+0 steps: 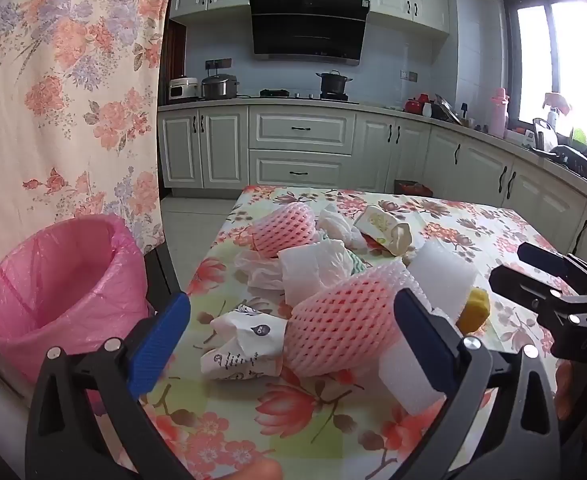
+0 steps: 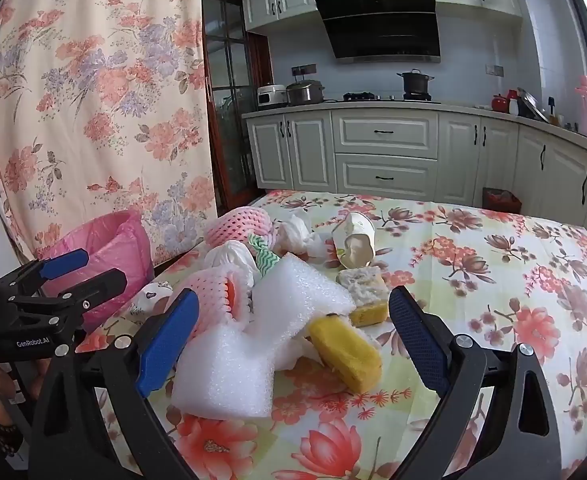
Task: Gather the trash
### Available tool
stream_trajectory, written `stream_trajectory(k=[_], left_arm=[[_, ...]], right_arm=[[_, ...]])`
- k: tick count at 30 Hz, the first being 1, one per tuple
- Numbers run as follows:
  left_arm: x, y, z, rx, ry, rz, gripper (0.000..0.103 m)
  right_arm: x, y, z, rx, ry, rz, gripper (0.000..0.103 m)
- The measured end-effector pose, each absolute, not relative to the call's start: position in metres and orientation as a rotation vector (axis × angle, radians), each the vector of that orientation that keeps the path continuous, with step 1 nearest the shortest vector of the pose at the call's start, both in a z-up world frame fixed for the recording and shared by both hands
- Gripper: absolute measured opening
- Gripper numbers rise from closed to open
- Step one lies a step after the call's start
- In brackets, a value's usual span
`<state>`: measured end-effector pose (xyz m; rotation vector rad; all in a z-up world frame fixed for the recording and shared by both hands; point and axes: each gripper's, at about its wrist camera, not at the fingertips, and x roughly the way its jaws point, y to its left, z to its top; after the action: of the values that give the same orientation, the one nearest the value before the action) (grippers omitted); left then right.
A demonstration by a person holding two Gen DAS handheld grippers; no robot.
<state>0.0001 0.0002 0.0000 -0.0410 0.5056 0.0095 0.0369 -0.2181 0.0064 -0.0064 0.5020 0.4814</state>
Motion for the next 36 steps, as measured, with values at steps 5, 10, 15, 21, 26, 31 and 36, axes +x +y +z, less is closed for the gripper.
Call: stream_trajectory(k=[5, 10, 15, 21, 26, 31, 36], left_arm=[[-0.003, -0.004, 0.000, -0.014, 0.490, 0.022, 0.099], [0.001, -0.007, -0.001, -0.025, 0.504, 0.025, 0.099], [0.003, -0.002, -0.003, -0.038, 0.503, 0.020, 0.099], [0.002, -0.002, 0.000, -0.040, 0.502, 0.019, 0.099], [0.000, 0.000, 0.005, -0.049, 0.499, 0.017, 0.099], [0.001, 0.003, 0.006, -0.053, 0.501, 0.015, 0.099], [0.002, 0.005, 0.009, -0.053, 0.500, 0.014, 0.099]], right_arm=[[0.037, -0.218, 0.007, -0.013, 0.504, 0.477, 0.090], [0.038, -0.218, 0.007, -0.015, 0.507, 0.477, 0.090], [0.037, -0.216, 0.007, -0.011, 0.506, 0.478, 0.090], [0.038, -0.220, 0.009, -0.010, 0.505, 0.479, 0.090], [0.041, -0.216, 0.008, -0.018, 0.506, 0.479, 0.090], [0.037, -0.214, 0.009, -0.016, 0.501, 0.479, 0.090], [0.038, -0.214, 0.009, -0.015, 0.500, 0.478, 0.090]])
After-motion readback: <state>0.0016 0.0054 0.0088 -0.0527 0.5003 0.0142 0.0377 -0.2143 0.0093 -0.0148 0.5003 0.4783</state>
